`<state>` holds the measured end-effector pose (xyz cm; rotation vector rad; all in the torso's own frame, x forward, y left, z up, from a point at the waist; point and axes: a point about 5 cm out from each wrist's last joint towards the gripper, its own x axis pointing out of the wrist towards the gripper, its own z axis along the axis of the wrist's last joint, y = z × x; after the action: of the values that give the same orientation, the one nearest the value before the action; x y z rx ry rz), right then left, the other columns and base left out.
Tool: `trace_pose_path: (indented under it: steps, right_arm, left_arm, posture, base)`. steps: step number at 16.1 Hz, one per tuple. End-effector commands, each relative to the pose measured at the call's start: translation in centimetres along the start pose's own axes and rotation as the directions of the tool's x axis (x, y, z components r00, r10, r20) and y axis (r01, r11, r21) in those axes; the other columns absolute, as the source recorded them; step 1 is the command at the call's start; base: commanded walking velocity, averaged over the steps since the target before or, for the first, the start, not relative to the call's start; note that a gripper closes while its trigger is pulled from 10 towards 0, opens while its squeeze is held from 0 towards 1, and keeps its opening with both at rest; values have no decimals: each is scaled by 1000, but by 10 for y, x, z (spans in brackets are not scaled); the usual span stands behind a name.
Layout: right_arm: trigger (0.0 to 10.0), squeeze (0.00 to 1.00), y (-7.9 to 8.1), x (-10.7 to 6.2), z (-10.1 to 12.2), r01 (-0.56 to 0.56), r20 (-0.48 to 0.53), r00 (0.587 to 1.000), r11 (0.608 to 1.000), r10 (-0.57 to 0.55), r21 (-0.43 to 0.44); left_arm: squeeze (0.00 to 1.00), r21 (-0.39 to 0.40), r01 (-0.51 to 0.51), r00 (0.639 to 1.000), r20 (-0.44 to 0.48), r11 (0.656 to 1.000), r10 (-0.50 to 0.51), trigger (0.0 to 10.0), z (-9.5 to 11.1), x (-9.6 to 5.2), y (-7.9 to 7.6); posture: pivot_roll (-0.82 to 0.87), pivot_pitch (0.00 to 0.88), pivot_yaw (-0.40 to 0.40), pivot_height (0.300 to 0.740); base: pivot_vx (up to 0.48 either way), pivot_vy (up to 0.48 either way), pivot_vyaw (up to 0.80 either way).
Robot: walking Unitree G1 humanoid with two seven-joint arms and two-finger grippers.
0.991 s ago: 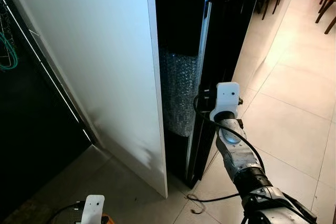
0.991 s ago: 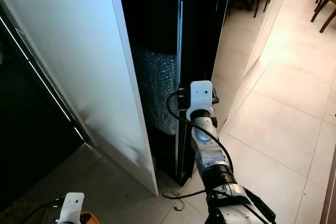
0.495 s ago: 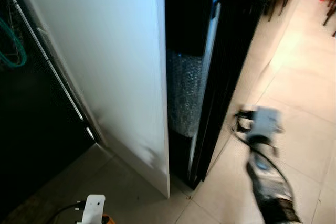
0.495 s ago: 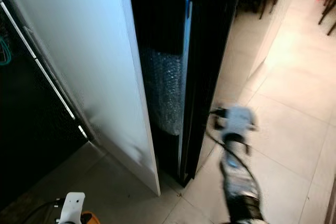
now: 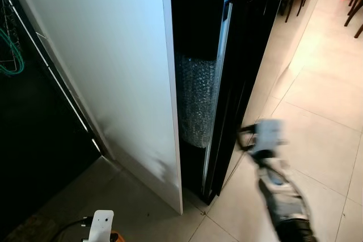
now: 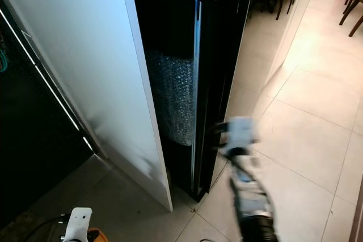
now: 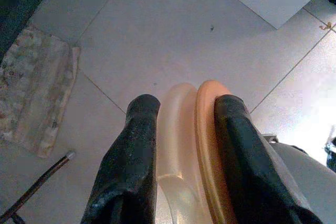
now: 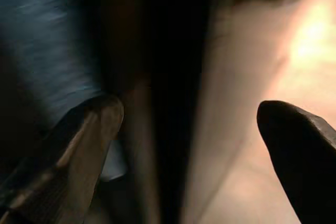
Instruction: Restocking fridge
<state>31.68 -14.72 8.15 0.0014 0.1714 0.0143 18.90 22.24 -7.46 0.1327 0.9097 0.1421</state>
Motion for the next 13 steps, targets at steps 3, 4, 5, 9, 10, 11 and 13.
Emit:
trace_pose_path:
  steps: [3, 4, 5, 9, 10, 11, 13]
  right_arm:
    - [10000, 0, 9, 7, 12, -40, 10, 999, 999, 40, -6]
    - [10000, 0, 10, 12, 19, -43, 25, 999, 998, 44, -42]
    - [10000, 0, 14, 17, 24, -63, 32, 997, 996, 65, -56]
    - [10000, 0, 39, 28, 35, -165, 39, 985, 984, 168, -66]
    - [10000, 0, 47, 31, 38, -190, 41, 980, 979, 194, -77]
    - [10000, 0, 50, 33, 41, -193, 47, 979, 978, 197, -84]
    - [10000, 0, 50, 41, 53, -149, 86, 984, 983, 159, -108]
  left_arm:
    - [0, -6, 10, 999, -31, 1000, -10, 10000, -8, -1, -3]
    - [0, -5, 10, 999, -30, 1000, -10, 10000, -8, -1, -3]
    - [0, -6, 10, 1000, -30, 1000, -10, 10000, -8, -1, -3]
    - [0, -6, 14, 1000, -28, 1000, -14, 10000, -7, -1, -4]
    - [0, -9, 13, 1000, -27, 1000, -13, 10000, -7, -1, -4]
    - [0, -10, 12, 1000, -27, 1000, -13, 10000, -7, -1, -4]
    - [0, -11, 11, 1000, -27, 1000, -11, 10000, -7, -1, -4]
  posture:
    - [-56, 0, 30, 740]
    - [-56, 0, 30, 740]
    - [-56, 0, 30, 740]
    - [-42, 0, 24, 740]
    - [-32, 0, 21, 740]
    - [-31, 0, 21, 740]
    - [-29, 0, 20, 740]
  base:
    - [0, 0, 0]
    - [0, 0, 0]
    - [0, 0, 0]
    - [0, 0, 0]
    - [0, 0, 0]
    - [0, 0, 0]
    - [0, 0, 0]
